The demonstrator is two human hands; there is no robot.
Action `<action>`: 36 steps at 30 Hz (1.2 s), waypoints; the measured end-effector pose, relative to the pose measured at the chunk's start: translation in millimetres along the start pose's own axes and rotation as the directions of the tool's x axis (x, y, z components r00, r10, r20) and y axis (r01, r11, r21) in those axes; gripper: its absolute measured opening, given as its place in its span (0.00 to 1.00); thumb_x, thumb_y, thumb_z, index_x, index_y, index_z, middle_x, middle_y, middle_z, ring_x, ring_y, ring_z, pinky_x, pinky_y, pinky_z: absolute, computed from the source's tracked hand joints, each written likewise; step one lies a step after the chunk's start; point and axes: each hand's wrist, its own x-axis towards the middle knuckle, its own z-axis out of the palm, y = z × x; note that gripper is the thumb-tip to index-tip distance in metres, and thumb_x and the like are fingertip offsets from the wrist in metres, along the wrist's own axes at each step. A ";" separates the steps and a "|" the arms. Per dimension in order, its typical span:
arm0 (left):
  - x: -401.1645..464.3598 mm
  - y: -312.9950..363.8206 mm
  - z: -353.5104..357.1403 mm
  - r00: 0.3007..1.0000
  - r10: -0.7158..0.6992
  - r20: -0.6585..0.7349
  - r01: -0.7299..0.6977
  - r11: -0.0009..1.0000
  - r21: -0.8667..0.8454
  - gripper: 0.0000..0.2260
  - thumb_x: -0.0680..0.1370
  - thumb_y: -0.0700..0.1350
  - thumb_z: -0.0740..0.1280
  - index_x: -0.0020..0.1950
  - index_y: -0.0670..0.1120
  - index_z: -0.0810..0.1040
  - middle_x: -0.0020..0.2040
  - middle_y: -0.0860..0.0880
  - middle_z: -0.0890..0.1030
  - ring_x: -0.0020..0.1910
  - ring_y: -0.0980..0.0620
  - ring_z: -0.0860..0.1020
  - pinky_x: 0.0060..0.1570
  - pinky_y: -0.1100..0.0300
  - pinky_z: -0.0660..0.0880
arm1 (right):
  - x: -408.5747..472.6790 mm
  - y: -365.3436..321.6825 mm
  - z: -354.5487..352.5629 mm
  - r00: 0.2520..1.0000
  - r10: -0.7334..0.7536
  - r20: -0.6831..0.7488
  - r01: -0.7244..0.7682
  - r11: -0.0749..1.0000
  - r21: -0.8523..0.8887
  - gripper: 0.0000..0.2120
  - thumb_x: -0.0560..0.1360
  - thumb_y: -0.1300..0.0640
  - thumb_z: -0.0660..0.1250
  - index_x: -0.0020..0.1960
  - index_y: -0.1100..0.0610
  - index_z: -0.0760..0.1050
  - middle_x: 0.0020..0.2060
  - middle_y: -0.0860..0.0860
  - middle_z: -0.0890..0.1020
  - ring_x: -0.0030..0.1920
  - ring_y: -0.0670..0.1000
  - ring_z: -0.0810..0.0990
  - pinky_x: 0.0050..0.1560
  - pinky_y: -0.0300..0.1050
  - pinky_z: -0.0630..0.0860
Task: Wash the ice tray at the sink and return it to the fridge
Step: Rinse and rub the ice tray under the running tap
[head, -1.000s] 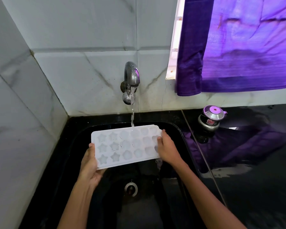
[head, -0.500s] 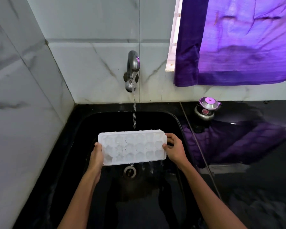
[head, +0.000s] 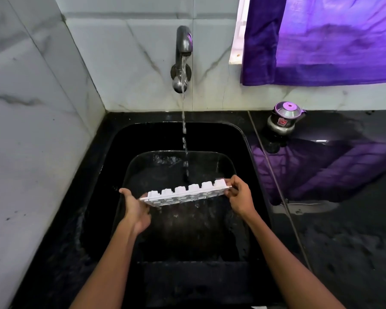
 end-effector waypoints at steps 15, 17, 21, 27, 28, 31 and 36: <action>-1.9 -2.7 10.4 0.953 0.256 -0.161 -0.250 0.967 0.056 0.11 0.83 0.43 0.55 0.58 0.40 0.73 0.50 0.42 0.79 0.40 0.48 0.79 0.34 0.55 0.77 | -6.6 -5.7 -9.1 0.961 -0.269 -0.058 0.235 0.910 -0.341 0.23 0.69 0.79 0.60 0.29 0.52 0.71 0.56 0.47 0.75 0.58 0.43 0.73 0.54 0.29 0.70; -2.0 -3.2 12.5 0.923 0.323 -0.208 -0.321 0.946 0.045 0.10 0.83 0.42 0.55 0.57 0.40 0.74 0.46 0.44 0.79 0.39 0.49 0.78 0.33 0.57 0.77 | 2.4 -12.2 -11.5 0.957 -0.260 -0.128 0.206 0.922 -0.328 0.20 0.72 0.77 0.59 0.34 0.53 0.75 0.57 0.49 0.76 0.58 0.46 0.74 0.54 0.27 0.67; -5.0 9.5 15.2 0.896 0.388 -0.215 -0.393 0.919 0.024 0.10 0.83 0.43 0.55 0.52 0.42 0.74 0.43 0.47 0.79 0.40 0.49 0.78 0.40 0.54 0.77 | 24.5 -37.9 -3.1 0.960 -0.250 -0.123 0.201 0.927 -0.316 0.13 0.77 0.67 0.59 0.54 0.53 0.76 0.57 0.50 0.78 0.62 0.53 0.74 0.59 0.34 0.68; 10.1 42.5 29.1 0.878 0.427 -0.216 -0.441 0.897 -0.019 0.12 0.82 0.45 0.56 0.61 0.41 0.73 0.43 0.47 0.79 0.40 0.49 0.76 0.46 0.49 0.76 | 60.4 -85.7 35.0 0.945 -0.226 0.235 0.326 0.666 -0.671 0.24 0.82 0.51 0.50 0.76 0.56 0.56 0.76 0.53 0.56 0.77 0.55 0.45 0.75 0.52 0.40; 12.3 47.4 32.7 0.879 0.429 -0.209 -0.444 0.896 -0.028 0.13 0.82 0.45 0.56 0.62 0.41 0.72 0.44 0.48 0.79 0.40 0.50 0.76 0.45 0.50 0.76 | 65.7 -93.5 40.0 0.937 -0.225 0.267 0.349 0.608 -0.713 0.25 0.82 0.49 0.49 0.76 0.56 0.54 0.77 0.53 0.54 0.77 0.55 0.44 0.75 0.53 0.39; 16.0 61.1 45.5 0.872 0.450 -0.192 -0.466 0.883 -0.048 0.10 0.83 0.44 0.56 0.60 0.44 0.73 0.46 0.48 0.79 0.42 0.51 0.79 0.43 0.52 0.78 | 77.1 -108.0 55.8 0.906 -0.254 0.339 0.421 0.456 -0.784 0.29 0.81 0.44 0.44 0.77 0.57 0.48 0.77 0.52 0.50 0.77 0.53 0.40 0.74 0.51 0.35; 26.1 76.7 55.8 0.851 0.487 -0.196 -0.502 0.864 -0.035 0.09 0.83 0.45 0.56 0.51 0.47 0.76 0.45 0.50 0.81 0.41 0.53 0.81 0.37 0.56 0.79 | 69.0 -111.3 75.9 0.787 -0.266 0.557 0.611 0.462 -0.643 0.29 0.81 0.44 0.40 0.77 0.58 0.43 0.77 0.53 0.45 0.76 0.49 0.39 0.75 0.46 0.37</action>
